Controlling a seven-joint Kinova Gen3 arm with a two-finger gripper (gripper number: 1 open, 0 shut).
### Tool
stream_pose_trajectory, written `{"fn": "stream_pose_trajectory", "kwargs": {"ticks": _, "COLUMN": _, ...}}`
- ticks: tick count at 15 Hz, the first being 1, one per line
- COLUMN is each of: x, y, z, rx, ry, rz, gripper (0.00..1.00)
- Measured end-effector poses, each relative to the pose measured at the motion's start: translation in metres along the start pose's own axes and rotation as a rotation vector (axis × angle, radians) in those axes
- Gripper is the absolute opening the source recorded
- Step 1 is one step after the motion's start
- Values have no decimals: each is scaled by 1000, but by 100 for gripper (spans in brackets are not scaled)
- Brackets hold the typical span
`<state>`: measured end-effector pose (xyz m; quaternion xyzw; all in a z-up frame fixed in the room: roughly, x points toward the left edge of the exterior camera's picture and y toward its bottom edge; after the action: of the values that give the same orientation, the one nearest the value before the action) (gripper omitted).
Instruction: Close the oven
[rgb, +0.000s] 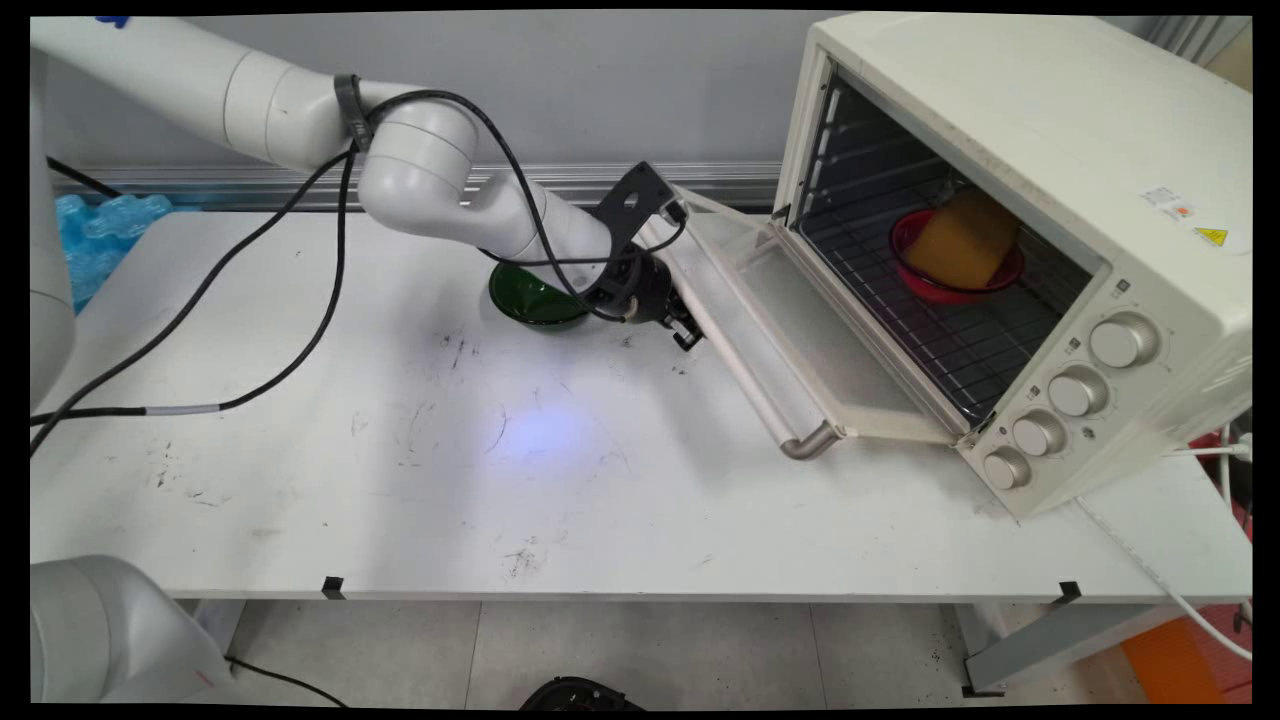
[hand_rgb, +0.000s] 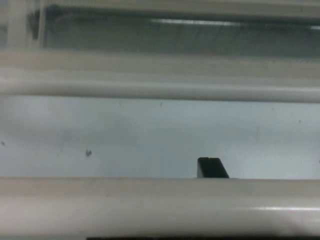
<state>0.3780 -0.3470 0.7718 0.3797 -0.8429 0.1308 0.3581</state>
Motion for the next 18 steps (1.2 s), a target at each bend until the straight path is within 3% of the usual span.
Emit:
{"fn": "stream_pose_trajectory", "kwargs": {"ticks": 9, "x": 36, "y": 2, "z": -19, "rx": -6, "ry": 81, "rz": 44, "gripper": 0}}
{"fn": "stream_pose_trajectory", "kwargs": {"ticks": 18, "x": 89, "y": 10, "z": -35, "rx": -21, "ry": 183, "rz": 82, "gripper": 0}}
